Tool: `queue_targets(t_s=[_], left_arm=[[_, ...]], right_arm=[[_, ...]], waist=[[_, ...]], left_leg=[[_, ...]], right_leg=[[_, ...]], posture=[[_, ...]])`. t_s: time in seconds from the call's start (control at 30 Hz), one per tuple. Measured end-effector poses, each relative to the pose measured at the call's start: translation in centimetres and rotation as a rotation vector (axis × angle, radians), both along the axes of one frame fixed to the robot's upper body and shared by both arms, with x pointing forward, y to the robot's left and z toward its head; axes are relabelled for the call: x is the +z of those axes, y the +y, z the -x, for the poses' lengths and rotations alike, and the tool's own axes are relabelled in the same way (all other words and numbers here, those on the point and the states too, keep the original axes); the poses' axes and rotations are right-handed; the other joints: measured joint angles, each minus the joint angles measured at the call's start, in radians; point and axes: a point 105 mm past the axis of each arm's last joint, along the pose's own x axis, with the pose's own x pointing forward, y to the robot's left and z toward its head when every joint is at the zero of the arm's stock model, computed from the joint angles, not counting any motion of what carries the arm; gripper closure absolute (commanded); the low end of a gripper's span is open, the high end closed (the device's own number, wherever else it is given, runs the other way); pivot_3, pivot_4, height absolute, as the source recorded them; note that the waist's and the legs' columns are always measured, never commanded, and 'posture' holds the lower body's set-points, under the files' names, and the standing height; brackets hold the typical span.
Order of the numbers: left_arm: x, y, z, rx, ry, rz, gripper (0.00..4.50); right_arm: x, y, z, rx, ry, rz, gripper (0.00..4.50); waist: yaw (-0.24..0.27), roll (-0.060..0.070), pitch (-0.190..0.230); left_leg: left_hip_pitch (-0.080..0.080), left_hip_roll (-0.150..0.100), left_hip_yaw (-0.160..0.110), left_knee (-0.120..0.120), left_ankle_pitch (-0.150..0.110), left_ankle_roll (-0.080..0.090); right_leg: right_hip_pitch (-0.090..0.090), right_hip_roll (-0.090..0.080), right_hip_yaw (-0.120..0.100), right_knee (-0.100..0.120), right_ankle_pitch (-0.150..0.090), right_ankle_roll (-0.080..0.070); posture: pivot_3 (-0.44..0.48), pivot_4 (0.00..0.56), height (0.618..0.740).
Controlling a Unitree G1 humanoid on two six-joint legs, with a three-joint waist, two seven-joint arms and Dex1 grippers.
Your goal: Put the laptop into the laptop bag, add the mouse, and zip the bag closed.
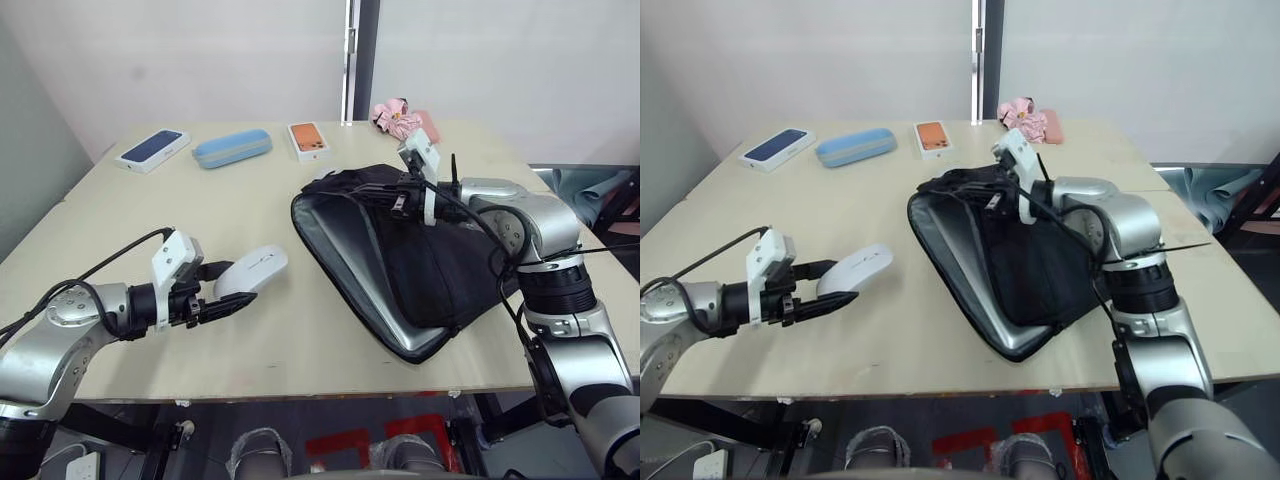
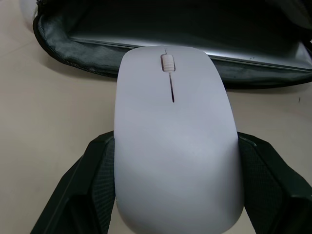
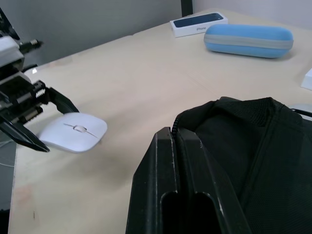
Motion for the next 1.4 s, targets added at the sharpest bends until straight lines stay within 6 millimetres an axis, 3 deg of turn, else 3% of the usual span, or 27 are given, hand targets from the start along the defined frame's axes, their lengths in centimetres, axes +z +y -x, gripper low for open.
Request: queue_targets(t_s=[0.2,0.43,0.83,1.4], left_arm=[[-0.6,-2.0,-0.8,-0.032,-0.008,0.011,1.62],[-0.4,-5.2,-3.8,-0.039,-0.063,0.021,1.62],[-0.8,-9.2,-7.1,-0.056,-0.071,0.031,1.62],[-1.3,-14.4,-9.5,-0.133,-0.075,0.016,1.62]], right_arm=[[1.6,-0.7,-0.3,-0.018,0.004,-0.056,4.42],[1.7,-0.4,0.0,-0.011,0.044,-0.084,4.42],[1.7,1.0,1.4,0.016,0.049,-0.106,4.42],[1.7,1.2,1.9,0.001,0.063,-0.121,4.42]], waist=[[0.005,0.0,0.0],[0.012,0.001,0.001],[0.019,0.001,0.001],[0.022,0.001,0.001]], left_leg=[[-0.001,0.0,0.0,0.0,0.0,0.0],[-0.004,0.0,0.0,0.001,0.001,0.0],[-0.004,0.0,0.0,0.001,0.001,0.0],[-0.005,0.0,0.0,0.001,0.001,0.0]], right_leg=[[-0.001,0.0,0.0,0.0,0.0,0.0],[-0.004,0.0,0.0,0.001,0.0,0.0],[-0.004,0.0,0.0,0.001,0.0,0.0],[-0.004,0.0,0.0,0.001,0.001,0.0]], posture=[[0.0,0.15,0.74],[0.0,0.15,0.74],[0.0,0.15,0.74],[0.0,0.15,0.74]])
